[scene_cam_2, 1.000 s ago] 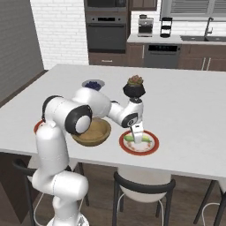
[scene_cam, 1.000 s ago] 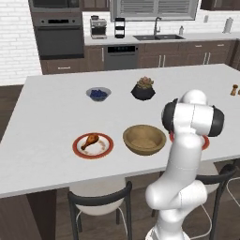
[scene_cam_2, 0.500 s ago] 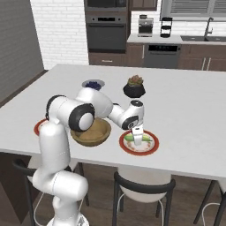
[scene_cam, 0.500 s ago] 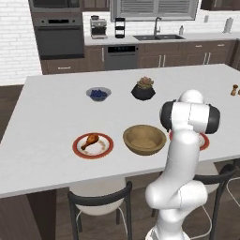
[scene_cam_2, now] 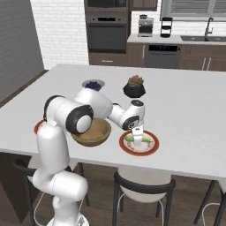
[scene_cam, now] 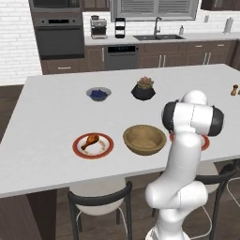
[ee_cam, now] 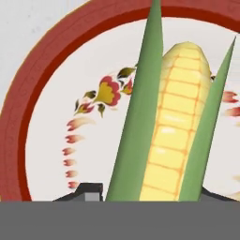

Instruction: Pick the chicken drumstick and corn from their plates and place them in the bowl. Then put the bowl in the fridge.

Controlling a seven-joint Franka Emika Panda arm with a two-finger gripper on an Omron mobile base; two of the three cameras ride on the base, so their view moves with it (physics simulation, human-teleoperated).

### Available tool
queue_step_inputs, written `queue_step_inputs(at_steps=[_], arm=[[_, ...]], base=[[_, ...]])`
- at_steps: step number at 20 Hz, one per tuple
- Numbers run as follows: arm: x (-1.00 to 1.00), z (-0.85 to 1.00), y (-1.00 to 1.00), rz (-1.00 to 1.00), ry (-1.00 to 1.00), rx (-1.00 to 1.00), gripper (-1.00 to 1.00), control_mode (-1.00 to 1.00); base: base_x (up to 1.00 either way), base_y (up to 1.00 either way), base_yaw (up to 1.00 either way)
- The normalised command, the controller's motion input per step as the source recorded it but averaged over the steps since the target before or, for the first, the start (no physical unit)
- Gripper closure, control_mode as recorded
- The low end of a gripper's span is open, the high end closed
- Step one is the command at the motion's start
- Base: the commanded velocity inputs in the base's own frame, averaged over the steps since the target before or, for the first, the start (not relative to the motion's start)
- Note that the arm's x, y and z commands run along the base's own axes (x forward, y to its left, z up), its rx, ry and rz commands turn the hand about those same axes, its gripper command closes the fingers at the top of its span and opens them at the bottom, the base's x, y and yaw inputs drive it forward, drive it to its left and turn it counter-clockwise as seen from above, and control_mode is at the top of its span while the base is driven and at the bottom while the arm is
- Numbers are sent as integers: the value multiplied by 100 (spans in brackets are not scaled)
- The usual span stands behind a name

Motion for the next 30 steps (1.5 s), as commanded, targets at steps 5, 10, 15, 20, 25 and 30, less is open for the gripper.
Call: queue_step_inputs(at_steps=[5,10,15,20,25,30], arm=[[-79,100,64,2,-9,-2,100,-100],[-60,93,100,10,-8,-5,100,-100],[-8,53,100,8,-2,-3,100,-100],[30,2,100,6,0,0,100,-100],[36,-16,55,4,7,0,100,-100],[0,-25,24,0,5,0,100,-100]], base=[[0,0,0],[0,0,0],[0,0,0],[0,0,0],[0,0,0],[0,0,0]])
